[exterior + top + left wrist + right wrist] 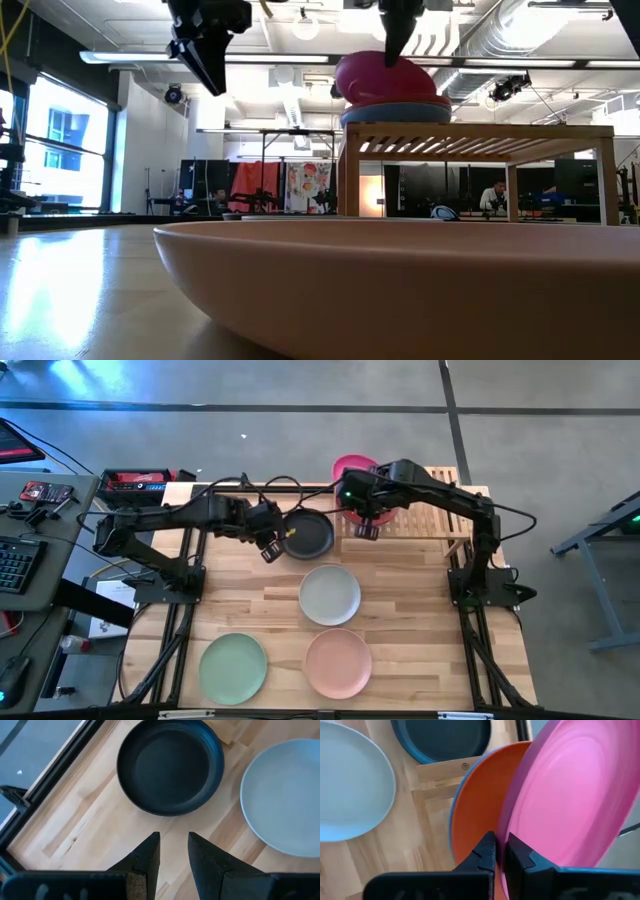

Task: Place and stack plates onto a shelf
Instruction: Stack the pink plate on top of the orange plate on the shelf

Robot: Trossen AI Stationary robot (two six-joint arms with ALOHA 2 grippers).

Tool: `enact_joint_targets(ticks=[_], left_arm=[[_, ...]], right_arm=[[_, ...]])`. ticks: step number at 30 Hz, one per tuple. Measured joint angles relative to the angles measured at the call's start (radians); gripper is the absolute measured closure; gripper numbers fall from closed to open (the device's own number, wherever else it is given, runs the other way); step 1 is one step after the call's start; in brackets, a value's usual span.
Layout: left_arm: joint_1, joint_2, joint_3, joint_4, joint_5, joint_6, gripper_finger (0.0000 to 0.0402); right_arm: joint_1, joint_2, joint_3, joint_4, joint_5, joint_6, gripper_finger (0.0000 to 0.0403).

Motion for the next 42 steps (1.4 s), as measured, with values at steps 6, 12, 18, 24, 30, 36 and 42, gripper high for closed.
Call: enact_joint_targets(ticks=[6, 12, 18, 24, 30, 36, 42], left_arm=[[0.011, 0.0, 0.0, 0.0, 0.0, -0.03, 0.0312], [0.011, 0.0, 0.0, 0.0, 0.0, -0.039, 0.0312], [0.011, 0.0, 0.0, 0.0, 0.0, -0.045, 0.0312], [0.011, 0.0, 0.0, 0.0, 0.0, -0.066, 0.0312], [0.011, 0.0, 0.0, 0.002, 0.0, -0.066, 0.0312], [0.011, 0.0, 0.0, 0.002, 0.0, -0.067, 0.0312], [0.02, 0.0, 0.0, 0.004, 0.001, -0.07, 0.0312]], right_arm=[[-0.007, 0.012, 0.0, 0.0, -0.02, 0.029, 0.0403], [-0.006, 0.011, 0.0, 0.0, -0.05, 0.054, 0.0403], [-0.006, 0.011, 0.0, 0.0, -0.015, 0.0, 0.0403], [-0.009, -0.035, 0.0, 0.0, -0.012, 0.0, 0.0403], [-0.011, -0.1, 0.0, -0.001, 0.002, 0.008, 0.0403], [-0.01, -0.17, -0.137, 0.0, 0.034, 0.008, 0.0403], [-0.011, -0.239, -0.297, 0.022, 0.112, -0.001, 0.0403]])
